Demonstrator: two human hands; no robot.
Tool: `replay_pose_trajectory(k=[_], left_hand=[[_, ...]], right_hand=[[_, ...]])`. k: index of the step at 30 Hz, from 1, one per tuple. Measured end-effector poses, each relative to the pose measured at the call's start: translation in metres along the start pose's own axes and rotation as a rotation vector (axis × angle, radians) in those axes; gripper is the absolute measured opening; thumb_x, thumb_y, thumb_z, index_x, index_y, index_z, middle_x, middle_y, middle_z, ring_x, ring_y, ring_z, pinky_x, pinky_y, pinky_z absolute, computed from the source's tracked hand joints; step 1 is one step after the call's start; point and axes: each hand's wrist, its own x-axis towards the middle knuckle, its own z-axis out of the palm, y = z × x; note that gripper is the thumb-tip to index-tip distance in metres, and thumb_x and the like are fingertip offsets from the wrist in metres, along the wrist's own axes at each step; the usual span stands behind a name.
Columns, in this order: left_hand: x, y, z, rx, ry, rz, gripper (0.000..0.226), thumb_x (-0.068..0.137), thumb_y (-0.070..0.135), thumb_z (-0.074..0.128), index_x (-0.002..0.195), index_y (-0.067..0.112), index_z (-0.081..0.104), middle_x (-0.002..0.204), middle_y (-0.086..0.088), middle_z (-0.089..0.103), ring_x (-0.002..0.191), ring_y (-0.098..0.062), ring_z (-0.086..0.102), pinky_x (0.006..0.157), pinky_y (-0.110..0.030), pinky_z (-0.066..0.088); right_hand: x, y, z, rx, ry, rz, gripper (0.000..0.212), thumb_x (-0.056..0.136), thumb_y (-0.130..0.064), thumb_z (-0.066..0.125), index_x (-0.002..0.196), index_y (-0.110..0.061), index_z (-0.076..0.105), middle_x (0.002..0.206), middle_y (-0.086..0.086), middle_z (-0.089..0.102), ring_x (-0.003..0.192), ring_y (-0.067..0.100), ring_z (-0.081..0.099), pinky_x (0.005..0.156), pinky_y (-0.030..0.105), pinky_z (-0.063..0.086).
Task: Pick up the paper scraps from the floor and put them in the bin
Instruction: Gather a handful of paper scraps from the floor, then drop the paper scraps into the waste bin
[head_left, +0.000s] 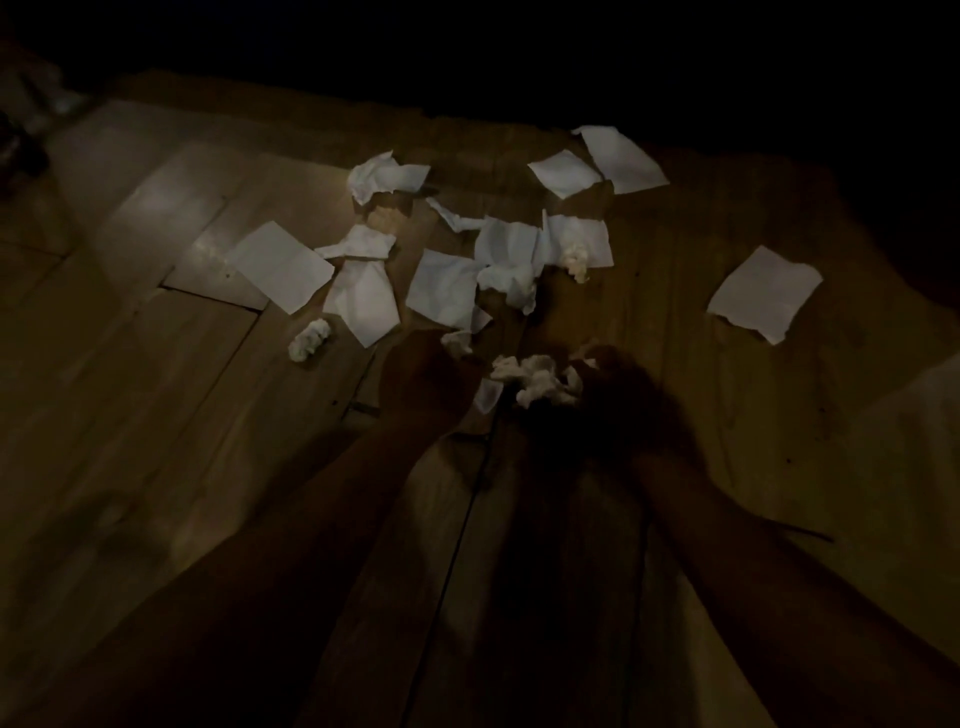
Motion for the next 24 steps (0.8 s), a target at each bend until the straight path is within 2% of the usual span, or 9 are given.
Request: replay_pose_trajectory(k=[4, 6, 9, 10, 12, 14, 16, 20, 24], left_hand=[[0.001, 0.016, -0.012, -0.008, -0.018, 0.048, 0.023, 0.089, 0.028, 0.063, 0.098, 0.006, 0.064, 0.090, -0.005, 0.064, 0.081, -0.020, 0.062, 0.066, -0.027, 0.040], [0.007, 0.031, -0.016, -0.062, -0.084, 0.044, 0.030, 0.091, 0.029, 0.063, 0.113, 0.010, 0.055, 0.095, 0.000, 0.057, 0.080, -0.014, 0.055, 0.067, -0.026, 0.042], [0.025, 0.061, -0.022, -0.130, -0.128, 0.095, 0.041, 0.091, 0.026, 0.062, 0.126, 0.019, 0.042, 0.095, 0.003, 0.060, 0.068, -0.012, 0.058, 0.051, -0.020, 0.043], [0.031, 0.075, -0.025, -0.140, -0.132, 0.121, 0.041, 0.092, 0.024, 0.060, 0.128, 0.021, 0.041, 0.092, 0.004, 0.060, 0.064, -0.010, 0.058, 0.049, -0.018, 0.042], [0.045, 0.103, -0.025, -0.106, -0.098, 0.214, 0.038, 0.095, 0.024, 0.055, 0.131, 0.022, 0.046, 0.104, 0.000, 0.065, 0.075, -0.013, 0.063, 0.062, -0.017, 0.045], [0.061, 0.137, -0.026, -0.098, -0.081, 0.299, 0.033, 0.097, 0.025, 0.052, 0.128, 0.013, 0.055, 0.115, -0.009, 0.064, 0.100, -0.027, 0.064, 0.077, -0.025, 0.042], [0.079, 0.177, -0.031, -0.166, -0.098, 0.318, 0.032, 0.094, 0.025, 0.056, 0.121, 0.009, 0.059, 0.113, -0.013, 0.064, 0.106, -0.031, 0.061, 0.084, -0.035, 0.045], [0.106, 0.260, -0.051, -0.243, -0.068, 0.413, 0.023, 0.093, 0.028, 0.054, 0.108, 0.013, 0.063, 0.099, -0.006, 0.065, 0.090, -0.023, 0.060, 0.077, -0.033, 0.044], [0.124, 0.328, -0.067, -0.276, -0.180, 0.474, 0.014, 0.096, 0.026, 0.052, 0.089, 0.015, 0.059, 0.086, 0.000, 0.057, 0.081, -0.016, 0.057, 0.073, -0.031, 0.045]], right_hand=[[-0.007, 0.009, -0.001, 0.162, -0.197, 0.218, 0.076, 0.080, -0.060, 0.047, 0.144, -0.019, 0.039, 0.150, 0.011, 0.039, 0.136, 0.033, 0.038, 0.110, 0.042, 0.032], [0.002, 0.010, -0.018, 0.279, -0.110, 0.298, 0.061, 0.085, -0.044, 0.061, 0.138, -0.018, 0.046, 0.134, 0.008, 0.055, 0.122, 0.030, 0.053, 0.095, 0.035, 0.043], [0.014, 0.008, -0.065, 0.369, 0.016, 0.355, 0.033, 0.082, -0.035, 0.068, 0.105, -0.011, 0.067, 0.096, 0.002, 0.069, 0.092, 0.028, 0.068, 0.068, 0.029, 0.047], [0.019, 0.010, -0.082, 0.372, 0.069, 0.376, 0.033, 0.078, -0.035, 0.072, 0.098, -0.009, 0.068, 0.091, 0.004, 0.070, 0.087, 0.028, 0.069, 0.065, 0.029, 0.047], [0.028, 0.013, -0.123, 0.362, 0.167, 0.434, 0.043, 0.072, -0.035, 0.076, 0.103, -0.008, 0.067, 0.096, 0.007, 0.070, 0.087, 0.026, 0.067, 0.065, 0.028, 0.046], [0.035, 0.020, -0.167, 0.402, 0.272, 0.442, 0.042, 0.071, -0.041, 0.074, 0.104, -0.017, 0.064, 0.100, 0.007, 0.072, 0.087, 0.023, 0.068, 0.069, 0.030, 0.052], [0.038, 0.025, -0.214, 0.409, 0.364, 0.456, 0.042, 0.073, -0.042, 0.072, 0.108, -0.021, 0.061, 0.100, 0.002, 0.069, 0.086, 0.019, 0.065, 0.073, 0.031, 0.053], [0.046, 0.042, -0.302, 0.419, 0.499, 0.611, 0.042, 0.078, -0.037, 0.072, 0.109, -0.010, 0.063, 0.099, 0.004, 0.067, 0.083, 0.017, 0.065, 0.069, 0.030, 0.055], [0.050, 0.054, -0.370, 0.384, 0.622, 0.660, 0.038, 0.081, -0.037, 0.070, 0.103, -0.006, 0.064, 0.095, 0.006, 0.067, 0.077, 0.015, 0.063, 0.059, 0.025, 0.049]])
